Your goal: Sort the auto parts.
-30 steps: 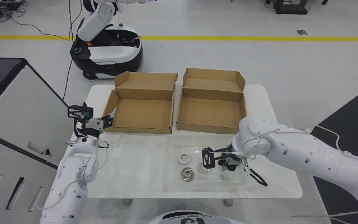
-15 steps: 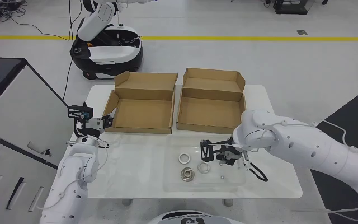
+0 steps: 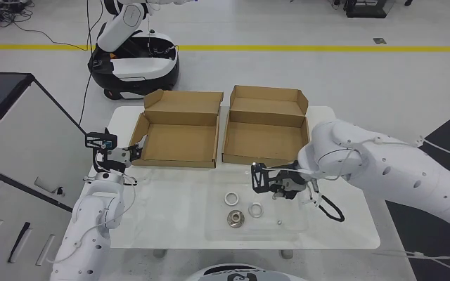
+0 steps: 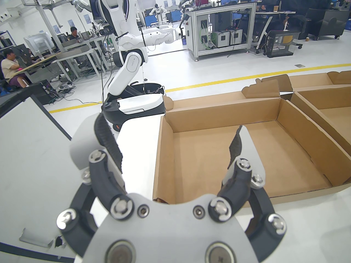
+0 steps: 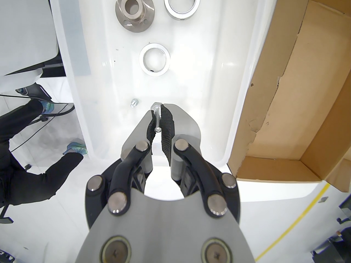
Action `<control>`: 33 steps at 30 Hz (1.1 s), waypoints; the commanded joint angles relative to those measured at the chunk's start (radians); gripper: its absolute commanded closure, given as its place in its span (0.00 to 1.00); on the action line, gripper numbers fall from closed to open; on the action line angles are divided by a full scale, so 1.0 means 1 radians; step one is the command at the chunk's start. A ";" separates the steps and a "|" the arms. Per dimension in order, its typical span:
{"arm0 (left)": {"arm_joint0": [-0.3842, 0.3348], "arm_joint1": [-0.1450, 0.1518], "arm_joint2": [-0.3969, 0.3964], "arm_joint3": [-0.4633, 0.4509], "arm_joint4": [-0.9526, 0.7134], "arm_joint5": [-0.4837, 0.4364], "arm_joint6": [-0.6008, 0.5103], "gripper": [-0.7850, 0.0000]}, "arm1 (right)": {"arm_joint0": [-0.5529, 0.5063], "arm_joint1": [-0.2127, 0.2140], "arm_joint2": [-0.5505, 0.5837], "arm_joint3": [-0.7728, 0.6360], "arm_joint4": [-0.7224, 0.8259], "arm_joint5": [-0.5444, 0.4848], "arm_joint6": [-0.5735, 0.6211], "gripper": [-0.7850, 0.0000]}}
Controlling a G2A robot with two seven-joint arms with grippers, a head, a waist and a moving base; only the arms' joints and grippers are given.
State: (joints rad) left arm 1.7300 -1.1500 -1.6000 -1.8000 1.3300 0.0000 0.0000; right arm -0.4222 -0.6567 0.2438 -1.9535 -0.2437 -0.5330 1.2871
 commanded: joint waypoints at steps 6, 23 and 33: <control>0.000 0.000 0.000 0.000 0.000 0.000 0.000 0.00 | 0.002 0.001 -0.001 -0.001 0.002 0.000 0.000 1.00; 0.000 0.000 0.000 0.000 0.000 0.000 0.000 0.00 | -0.002 0.019 0.057 0.038 0.059 -0.018 -0.051 1.00; 0.000 0.000 0.000 0.000 0.000 0.000 0.000 0.00 | -0.031 0.096 0.156 0.063 0.226 -0.036 -0.036 1.00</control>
State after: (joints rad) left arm 1.7300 -1.1500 -1.6000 -1.8000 1.3300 0.0000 0.0000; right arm -0.4493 -0.5696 0.3902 -1.8972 -0.0509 -0.5670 1.2530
